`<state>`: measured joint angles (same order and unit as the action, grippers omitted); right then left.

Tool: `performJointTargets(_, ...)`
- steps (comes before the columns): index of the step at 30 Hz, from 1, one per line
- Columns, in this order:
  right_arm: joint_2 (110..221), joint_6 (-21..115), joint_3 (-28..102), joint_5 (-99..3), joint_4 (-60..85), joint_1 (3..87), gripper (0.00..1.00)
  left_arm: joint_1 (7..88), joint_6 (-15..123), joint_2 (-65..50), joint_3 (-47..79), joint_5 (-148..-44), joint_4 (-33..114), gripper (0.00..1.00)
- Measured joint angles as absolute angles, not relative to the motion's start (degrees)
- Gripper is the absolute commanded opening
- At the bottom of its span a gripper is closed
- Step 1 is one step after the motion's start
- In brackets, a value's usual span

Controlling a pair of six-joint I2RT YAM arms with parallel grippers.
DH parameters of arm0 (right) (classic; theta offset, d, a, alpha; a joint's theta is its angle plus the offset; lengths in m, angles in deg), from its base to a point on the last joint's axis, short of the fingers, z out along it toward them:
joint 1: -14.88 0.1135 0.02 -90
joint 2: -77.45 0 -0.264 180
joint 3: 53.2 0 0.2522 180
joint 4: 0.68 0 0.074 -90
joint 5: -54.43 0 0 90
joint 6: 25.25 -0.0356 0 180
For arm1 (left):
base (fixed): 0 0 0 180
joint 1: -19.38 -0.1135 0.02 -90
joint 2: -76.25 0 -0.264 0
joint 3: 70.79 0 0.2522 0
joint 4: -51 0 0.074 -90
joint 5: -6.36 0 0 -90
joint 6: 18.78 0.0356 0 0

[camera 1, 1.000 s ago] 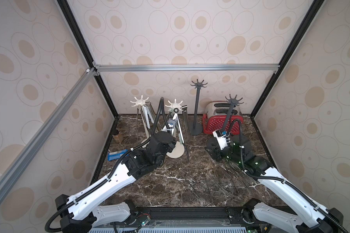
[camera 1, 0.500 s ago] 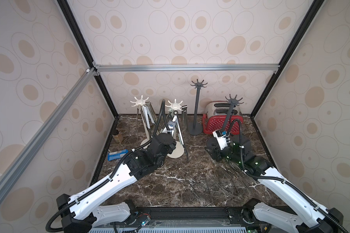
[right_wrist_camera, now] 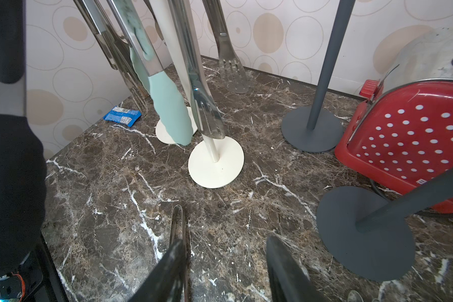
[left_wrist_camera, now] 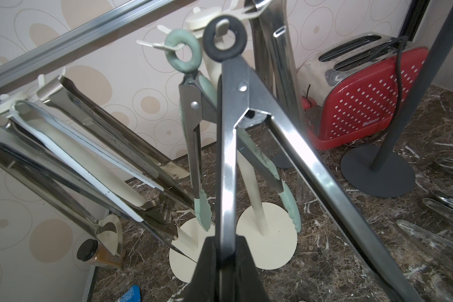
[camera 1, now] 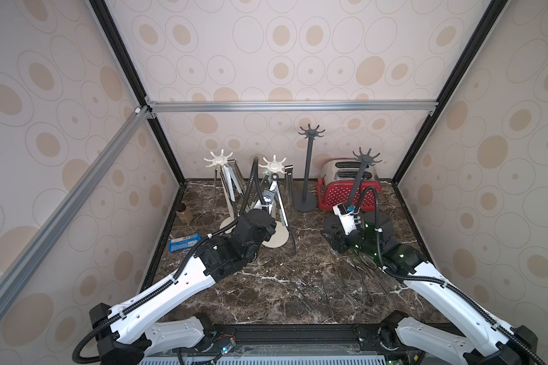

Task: Hang food tongs on kitchen utensil racks
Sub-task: Hang the food tongs on the rack.

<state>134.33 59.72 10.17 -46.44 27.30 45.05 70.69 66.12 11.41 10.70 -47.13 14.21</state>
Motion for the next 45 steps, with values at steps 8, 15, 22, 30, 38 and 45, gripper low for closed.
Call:
performJointTargets(8,134.33,59.72,10.17,-46.44,27.5,45.05,0.52,70.14,66.08,9.42,10.7,-46.39,16.03,0.0)
performJointTargets(15,134.33,59.72,10.17,-46.42,27.7,45.05,0.52,69.88,66.03,8.51,10.7,-46.08,17.19,0.07)
performJointTargets(22,134.33,59.72,10.17,-46.25,27.72,45.05,0.52,69.82,65.35,8.24,10.02,-45.93,17.49,0.23)
performJointTargets(30,134.26,59.72,10.17,-46.18,27.76,45.05,0.52,69.64,64.59,8.09,8.77,-46.04,17.32,0.36)
performJointTargets(38,134.15,59.74,10.17,-46.05,28.18,45.05,0.52,69.62,64.59,8.09,8.77,-46.06,17.3,0.4)
performJointTargets(45,134.09,59.72,10.17,-46.03,28.29,45.05,0.52,69.6,64.55,8.09,8.77,-46.32,17.3,0.51)
